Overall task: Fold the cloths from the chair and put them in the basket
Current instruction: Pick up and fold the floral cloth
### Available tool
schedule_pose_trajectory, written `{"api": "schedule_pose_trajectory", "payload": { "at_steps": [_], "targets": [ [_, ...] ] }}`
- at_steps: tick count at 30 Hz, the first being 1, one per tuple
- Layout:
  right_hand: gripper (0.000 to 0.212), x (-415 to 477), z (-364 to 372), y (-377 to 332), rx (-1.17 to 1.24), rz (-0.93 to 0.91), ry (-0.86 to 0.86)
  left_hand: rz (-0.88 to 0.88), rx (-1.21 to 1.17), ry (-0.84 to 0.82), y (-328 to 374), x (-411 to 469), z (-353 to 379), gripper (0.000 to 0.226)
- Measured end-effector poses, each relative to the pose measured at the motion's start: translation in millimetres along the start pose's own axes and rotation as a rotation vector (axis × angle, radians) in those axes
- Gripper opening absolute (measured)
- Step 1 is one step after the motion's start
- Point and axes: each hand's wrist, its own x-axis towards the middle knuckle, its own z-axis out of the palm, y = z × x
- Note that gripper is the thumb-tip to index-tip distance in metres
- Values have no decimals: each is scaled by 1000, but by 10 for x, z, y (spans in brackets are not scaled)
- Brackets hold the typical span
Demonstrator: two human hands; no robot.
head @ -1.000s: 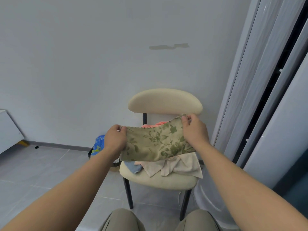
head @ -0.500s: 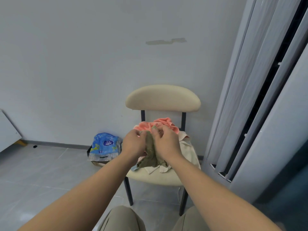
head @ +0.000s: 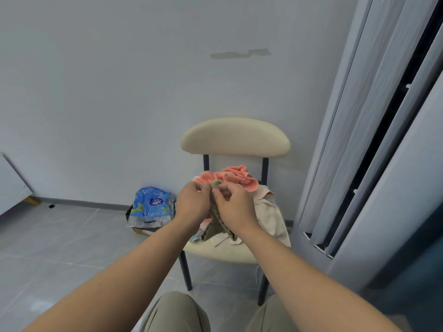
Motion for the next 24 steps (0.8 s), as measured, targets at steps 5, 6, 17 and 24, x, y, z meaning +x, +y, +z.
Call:
{"api": "schedule_pose_trajectory", "payload": {
  "at_steps": [5, 6, 17, 24],
  "targets": [
    [32, 14, -39, 13, 99, 44, -145, -34, -120, -28, 22, -16, -18, 43],
    [39, 21, -48, 17, 148, 79, -182, -42, -142, -42, 19, -16, -38, 47],
    [31, 92, -141, 226, 105, 122, 10, 320, 306, -29, -21, 138, -261, 11],
    [43, 119, -238, 178, -99, -66, -136, 580, 424, -96, 116, 204, -358, 17]
  ]
}}
